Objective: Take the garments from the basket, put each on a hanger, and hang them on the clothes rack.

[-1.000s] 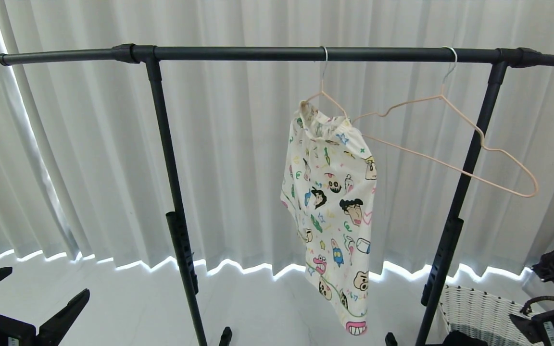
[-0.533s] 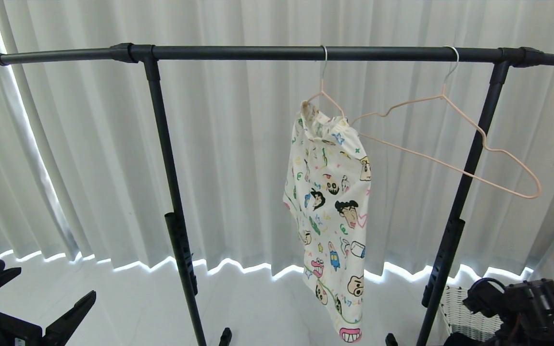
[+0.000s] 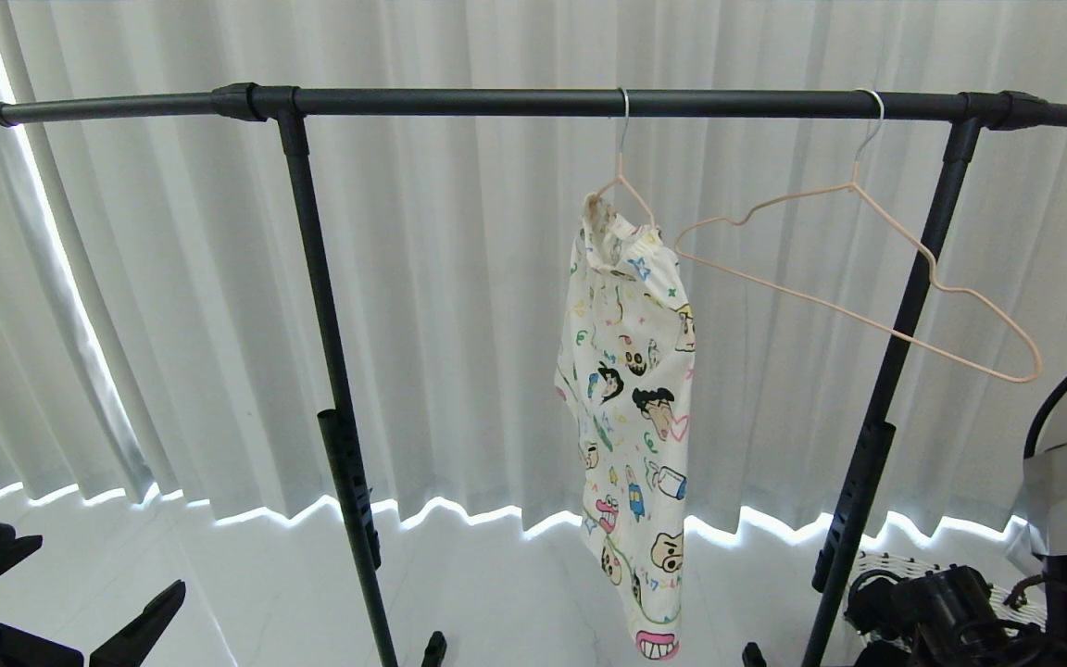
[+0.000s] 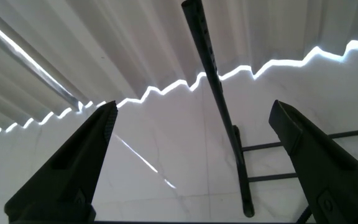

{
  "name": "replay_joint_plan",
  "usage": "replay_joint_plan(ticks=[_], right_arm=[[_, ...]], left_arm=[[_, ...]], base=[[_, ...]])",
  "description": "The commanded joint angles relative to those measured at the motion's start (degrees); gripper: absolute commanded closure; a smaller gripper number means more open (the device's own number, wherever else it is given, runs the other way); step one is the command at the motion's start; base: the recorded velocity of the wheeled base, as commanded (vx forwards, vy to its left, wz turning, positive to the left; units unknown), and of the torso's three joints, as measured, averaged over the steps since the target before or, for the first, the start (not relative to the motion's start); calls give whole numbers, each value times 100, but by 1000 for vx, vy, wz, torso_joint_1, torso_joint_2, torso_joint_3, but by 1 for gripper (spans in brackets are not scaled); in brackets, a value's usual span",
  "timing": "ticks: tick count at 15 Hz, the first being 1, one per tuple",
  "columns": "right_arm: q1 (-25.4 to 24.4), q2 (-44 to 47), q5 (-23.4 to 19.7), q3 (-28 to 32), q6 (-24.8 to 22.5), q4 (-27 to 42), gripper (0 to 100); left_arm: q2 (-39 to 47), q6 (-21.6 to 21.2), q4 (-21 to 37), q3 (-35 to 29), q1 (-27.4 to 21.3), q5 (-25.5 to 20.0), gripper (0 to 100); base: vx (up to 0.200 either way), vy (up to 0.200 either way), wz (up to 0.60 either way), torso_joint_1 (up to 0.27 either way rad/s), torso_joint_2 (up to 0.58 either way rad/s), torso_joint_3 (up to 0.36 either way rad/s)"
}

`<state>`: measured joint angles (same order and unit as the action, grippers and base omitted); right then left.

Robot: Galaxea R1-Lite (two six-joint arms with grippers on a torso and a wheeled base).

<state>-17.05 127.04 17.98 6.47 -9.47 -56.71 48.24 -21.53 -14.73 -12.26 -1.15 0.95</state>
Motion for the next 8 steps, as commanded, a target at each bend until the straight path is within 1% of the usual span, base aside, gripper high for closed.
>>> replay_joint_plan(ticks=[1,2,4,7,8], right_arm=[[115,357,21,91,-2,-42,0],[132,409,83,205,16,-42,0],[176,550,522,346,139,-42,0],[176,559,584,337,262,-68,0],[176,559,584,319,270,-165,100]], left_arm=[[-16,0,-4,22,0,2,0],[-25,0,-4,49,0,2,0],[-34,8,-4,84,0,2,0],[-78,-18,-4,84,0,2,0],[-104,-9,-4,84,0,2,0]], base=[[0,0,0,0,0,0],[0,0,0,0,0,0],[0,0,0,0,0,0],[0,0,0,0,0,0],[0,0,0,0,0,0]])
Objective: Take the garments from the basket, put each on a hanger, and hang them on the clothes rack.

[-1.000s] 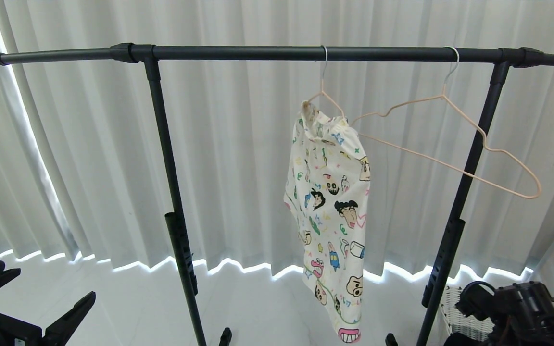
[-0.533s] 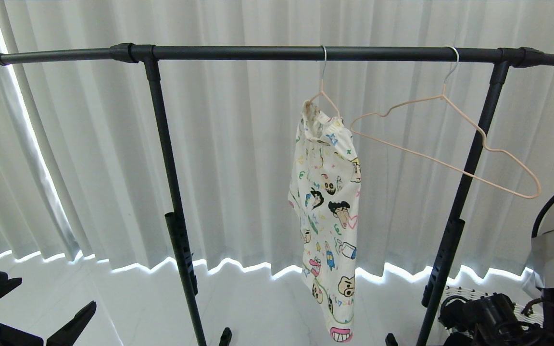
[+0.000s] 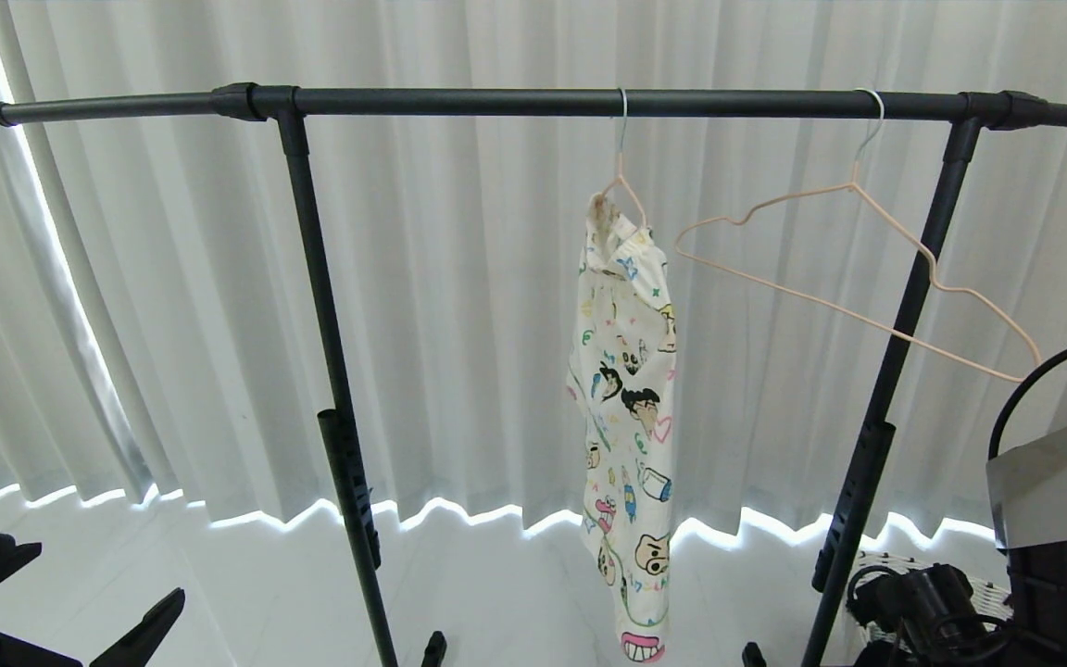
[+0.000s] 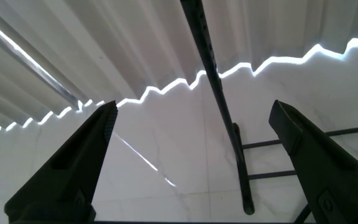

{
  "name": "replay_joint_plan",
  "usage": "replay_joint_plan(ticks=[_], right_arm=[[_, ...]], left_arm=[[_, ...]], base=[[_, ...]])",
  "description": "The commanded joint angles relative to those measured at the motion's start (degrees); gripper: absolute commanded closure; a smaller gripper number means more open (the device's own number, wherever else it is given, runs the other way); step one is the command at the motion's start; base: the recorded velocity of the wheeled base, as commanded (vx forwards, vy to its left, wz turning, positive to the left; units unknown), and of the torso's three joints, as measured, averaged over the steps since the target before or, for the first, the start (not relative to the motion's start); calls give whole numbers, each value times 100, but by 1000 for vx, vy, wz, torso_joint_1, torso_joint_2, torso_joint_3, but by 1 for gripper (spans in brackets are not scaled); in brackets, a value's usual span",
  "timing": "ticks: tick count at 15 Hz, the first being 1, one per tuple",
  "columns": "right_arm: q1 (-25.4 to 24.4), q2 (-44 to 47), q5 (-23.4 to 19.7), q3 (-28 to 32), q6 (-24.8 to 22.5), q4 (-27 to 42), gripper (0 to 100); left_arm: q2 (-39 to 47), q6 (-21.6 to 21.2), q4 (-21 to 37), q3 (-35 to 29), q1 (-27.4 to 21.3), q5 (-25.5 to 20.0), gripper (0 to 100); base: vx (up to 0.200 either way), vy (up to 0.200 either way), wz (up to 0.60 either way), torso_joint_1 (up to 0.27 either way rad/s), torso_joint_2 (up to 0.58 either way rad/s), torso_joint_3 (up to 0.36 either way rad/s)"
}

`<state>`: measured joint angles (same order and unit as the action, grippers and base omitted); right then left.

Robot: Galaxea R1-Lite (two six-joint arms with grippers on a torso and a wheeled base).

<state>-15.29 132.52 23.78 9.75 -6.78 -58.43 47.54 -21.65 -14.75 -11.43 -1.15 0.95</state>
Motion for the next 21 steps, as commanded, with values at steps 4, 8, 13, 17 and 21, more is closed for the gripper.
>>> replay_joint_plan(ticks=[4,8,13,17,21], right_arm=[[-9,2,135,-44,-8,-388,100],[-71,-587,91,-360,-113,-837,100],[-194,-1915,74,-861,-430,-837,100],[-194,-2820,74,-896,-939,-793,100],[-203,-3734,65,-228,-1080,631,100]], left_arm=[[-175,-6,-2,282,0,10,0],[-210,-32,-2,247,0,10,0],[-764,-472,-2,133,0,10,0],[-1037,-489,-2,247,0,10,0],[-949,-489,-2,185,0,10,0]], base=[[0,0,0,0,0,0],[0,0,0,0,0,0],[0,0,0,0,0,0],[0,0,0,0,0,0],[0,0,0,0,0,0]])
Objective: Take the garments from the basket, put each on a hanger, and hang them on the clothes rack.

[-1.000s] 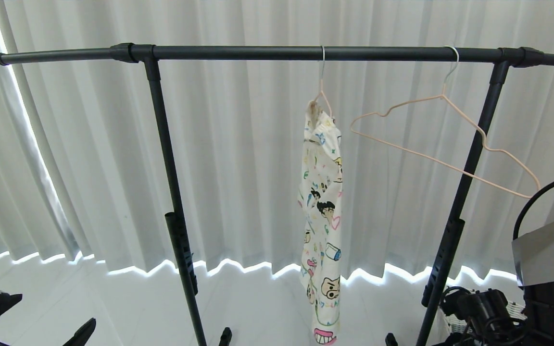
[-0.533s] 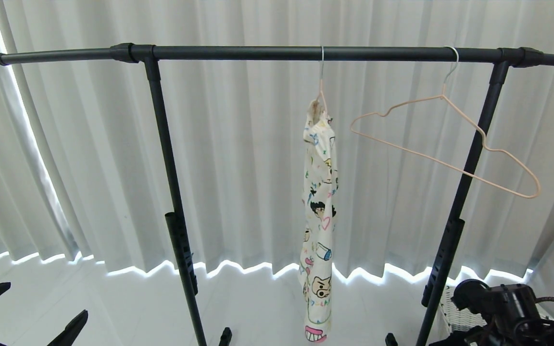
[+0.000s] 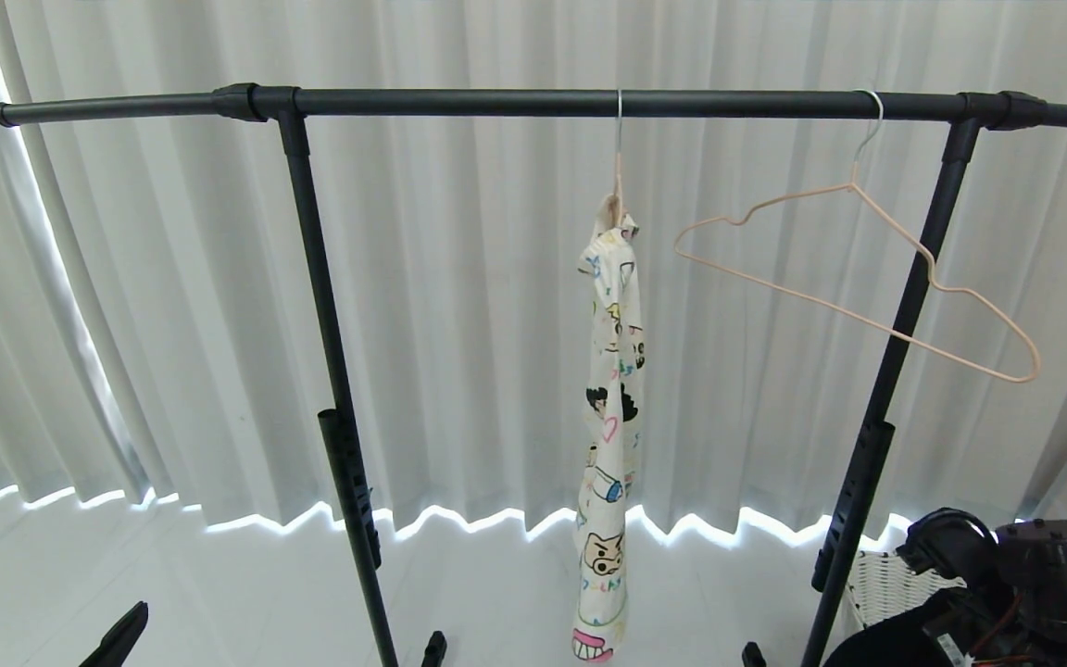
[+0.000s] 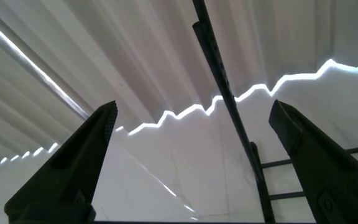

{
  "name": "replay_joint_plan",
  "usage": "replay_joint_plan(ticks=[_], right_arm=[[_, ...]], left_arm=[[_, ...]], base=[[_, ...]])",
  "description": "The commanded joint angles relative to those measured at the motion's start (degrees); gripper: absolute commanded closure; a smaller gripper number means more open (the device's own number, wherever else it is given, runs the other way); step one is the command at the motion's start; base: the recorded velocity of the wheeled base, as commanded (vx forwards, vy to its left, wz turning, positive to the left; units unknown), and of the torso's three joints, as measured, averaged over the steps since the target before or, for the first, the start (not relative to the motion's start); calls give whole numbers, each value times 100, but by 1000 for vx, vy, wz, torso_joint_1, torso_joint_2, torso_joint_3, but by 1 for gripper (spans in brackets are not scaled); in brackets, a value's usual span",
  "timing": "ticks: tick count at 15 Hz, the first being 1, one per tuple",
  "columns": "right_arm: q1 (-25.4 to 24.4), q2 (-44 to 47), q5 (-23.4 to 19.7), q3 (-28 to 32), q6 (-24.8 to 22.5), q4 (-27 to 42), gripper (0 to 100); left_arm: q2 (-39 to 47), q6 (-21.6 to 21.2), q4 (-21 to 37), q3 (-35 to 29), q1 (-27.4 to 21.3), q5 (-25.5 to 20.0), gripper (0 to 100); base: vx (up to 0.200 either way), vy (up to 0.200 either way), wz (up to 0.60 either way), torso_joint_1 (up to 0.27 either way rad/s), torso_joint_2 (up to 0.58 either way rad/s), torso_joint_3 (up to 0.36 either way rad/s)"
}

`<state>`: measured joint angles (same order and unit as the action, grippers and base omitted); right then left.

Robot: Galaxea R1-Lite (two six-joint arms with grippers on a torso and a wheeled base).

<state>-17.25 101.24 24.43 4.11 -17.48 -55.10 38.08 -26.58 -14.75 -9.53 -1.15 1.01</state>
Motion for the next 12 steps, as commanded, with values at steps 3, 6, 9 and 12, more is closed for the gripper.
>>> replay_joint_plan(ticks=[3,6,9,12], right_arm=[[-6,-1898,-536,1953,8,3875,100],[-191,-2671,-1195,2938,17,6345,100],[-595,-3049,-1283,2832,34,6424,100],[-964,-3242,-1292,2929,-89,6424,100]], left_arm=[[-3,3,-2,22,0,13,0],[6,3,7,66,0,13,0],[32,3,7,127,9,31,0],[32,12,7,162,18,31,0]], base=[[0,0,0,0,0,0],[0,0,0,0,0,0],[0,0,0,0,0,0],[-200,0,0,4,2,1]])
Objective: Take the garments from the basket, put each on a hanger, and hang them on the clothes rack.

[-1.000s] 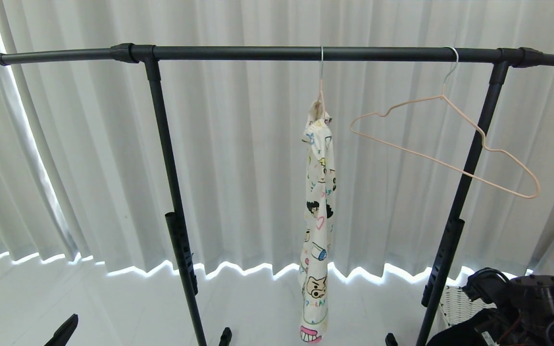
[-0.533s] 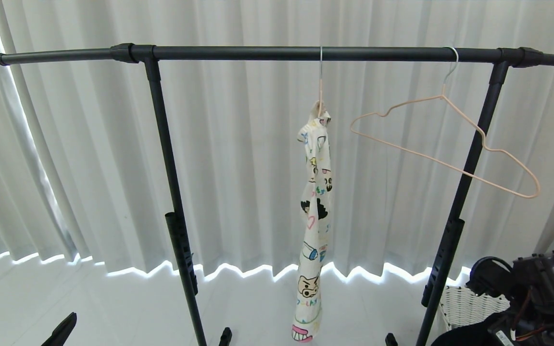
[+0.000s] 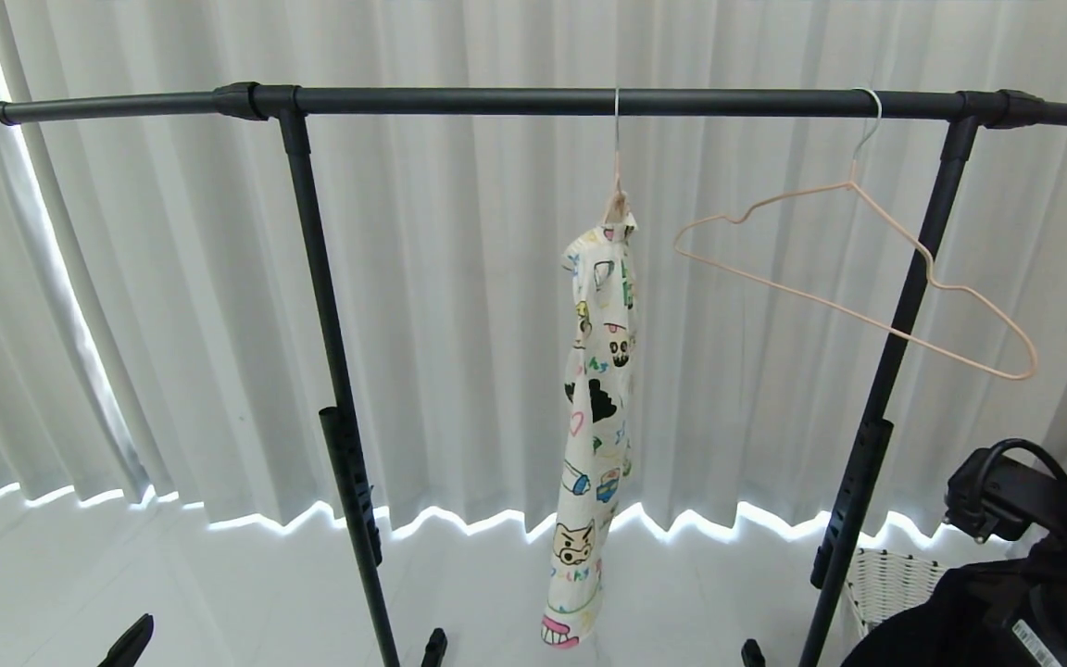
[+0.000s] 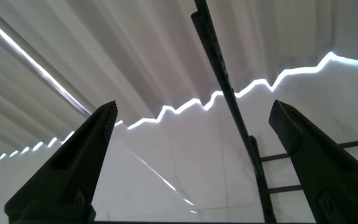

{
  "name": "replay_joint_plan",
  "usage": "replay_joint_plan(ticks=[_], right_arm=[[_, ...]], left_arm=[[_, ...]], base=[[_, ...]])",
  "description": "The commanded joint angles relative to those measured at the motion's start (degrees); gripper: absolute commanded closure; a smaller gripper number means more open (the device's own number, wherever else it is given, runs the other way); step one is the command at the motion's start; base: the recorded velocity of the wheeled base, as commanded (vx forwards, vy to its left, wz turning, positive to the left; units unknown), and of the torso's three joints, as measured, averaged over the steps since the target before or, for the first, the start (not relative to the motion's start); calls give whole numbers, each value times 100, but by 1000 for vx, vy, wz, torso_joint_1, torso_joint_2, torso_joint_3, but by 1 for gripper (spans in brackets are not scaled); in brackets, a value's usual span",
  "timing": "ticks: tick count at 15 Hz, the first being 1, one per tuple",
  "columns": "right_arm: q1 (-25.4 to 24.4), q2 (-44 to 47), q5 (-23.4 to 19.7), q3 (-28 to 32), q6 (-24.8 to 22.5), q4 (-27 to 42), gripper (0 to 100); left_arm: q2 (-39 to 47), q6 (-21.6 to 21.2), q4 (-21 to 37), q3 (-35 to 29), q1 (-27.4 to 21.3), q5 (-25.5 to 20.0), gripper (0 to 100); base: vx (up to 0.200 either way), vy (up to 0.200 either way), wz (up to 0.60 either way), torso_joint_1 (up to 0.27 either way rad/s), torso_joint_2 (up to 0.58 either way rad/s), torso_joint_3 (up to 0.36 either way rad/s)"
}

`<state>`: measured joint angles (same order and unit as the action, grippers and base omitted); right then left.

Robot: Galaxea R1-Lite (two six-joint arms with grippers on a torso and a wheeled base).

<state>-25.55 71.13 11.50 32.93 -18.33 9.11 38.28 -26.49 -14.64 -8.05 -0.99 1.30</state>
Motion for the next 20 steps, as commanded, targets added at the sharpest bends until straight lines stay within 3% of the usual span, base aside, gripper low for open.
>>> replay_joint_plan(ticks=[1,8,11,14,16,20], right_arm=[[-187,-258,-7,91,-100,-5,100],[-486,-82,-25,627,-223,3,100],[-723,217,-51,891,-162,-5,100],[-1171,718,-139,1330,304,-41,100],[-1620,1307,-130,1691,902,-462,100],[-1804,2274,-148,2394,1042,-999,100]], left_arm=[[13,4,-4,31,2,1,0],[171,21,-4,75,2,-34,0],[321,56,-4,207,-7,-104,0],[461,170,-4,365,2,-605,0],[611,443,-4,365,-16,-1045,0],[611,469,-4,567,-24,-2046,0]], base=[[-200,0,0,7,-2,-7],[-200,0,0,0,1,0],[0,0,0,0,0,0],[0,0,0,0,0,0],[0,0,0,0,0,0],[0,0,0,0,0,0]])
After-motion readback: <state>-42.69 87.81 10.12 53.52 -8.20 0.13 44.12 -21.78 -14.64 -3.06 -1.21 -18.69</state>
